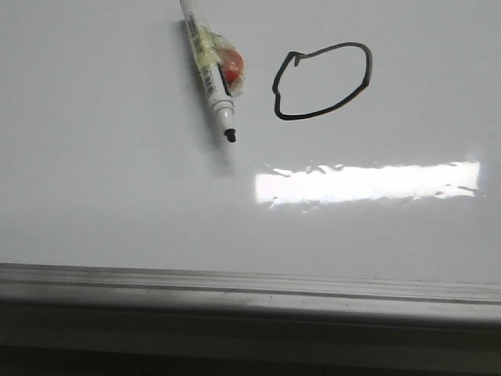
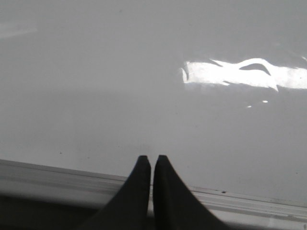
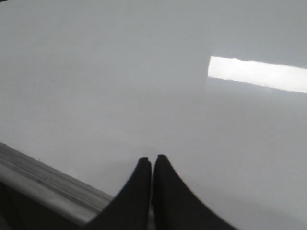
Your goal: Write number 0 on whiteboard
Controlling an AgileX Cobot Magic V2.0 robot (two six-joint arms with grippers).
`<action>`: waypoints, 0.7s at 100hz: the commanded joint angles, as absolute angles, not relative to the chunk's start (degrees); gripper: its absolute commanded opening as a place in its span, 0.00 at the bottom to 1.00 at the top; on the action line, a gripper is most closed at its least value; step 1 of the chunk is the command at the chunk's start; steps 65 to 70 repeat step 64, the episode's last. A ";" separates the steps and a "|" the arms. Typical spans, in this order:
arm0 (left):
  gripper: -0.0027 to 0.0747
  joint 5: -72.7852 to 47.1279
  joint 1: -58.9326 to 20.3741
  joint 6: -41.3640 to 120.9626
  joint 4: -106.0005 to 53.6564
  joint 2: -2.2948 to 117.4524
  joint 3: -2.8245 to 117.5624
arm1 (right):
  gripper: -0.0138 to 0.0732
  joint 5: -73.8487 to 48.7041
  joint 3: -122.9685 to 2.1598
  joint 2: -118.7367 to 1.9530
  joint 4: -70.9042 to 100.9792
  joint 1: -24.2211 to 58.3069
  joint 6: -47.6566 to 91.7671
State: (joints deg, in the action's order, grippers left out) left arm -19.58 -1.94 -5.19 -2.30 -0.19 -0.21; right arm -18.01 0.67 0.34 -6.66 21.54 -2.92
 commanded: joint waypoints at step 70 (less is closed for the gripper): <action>0.01 -17.56 -1.97 -5.18 -3.05 -1.82 -1.99 | 0.11 -16.71 1.45 1.67 -9.00 21.14 -3.06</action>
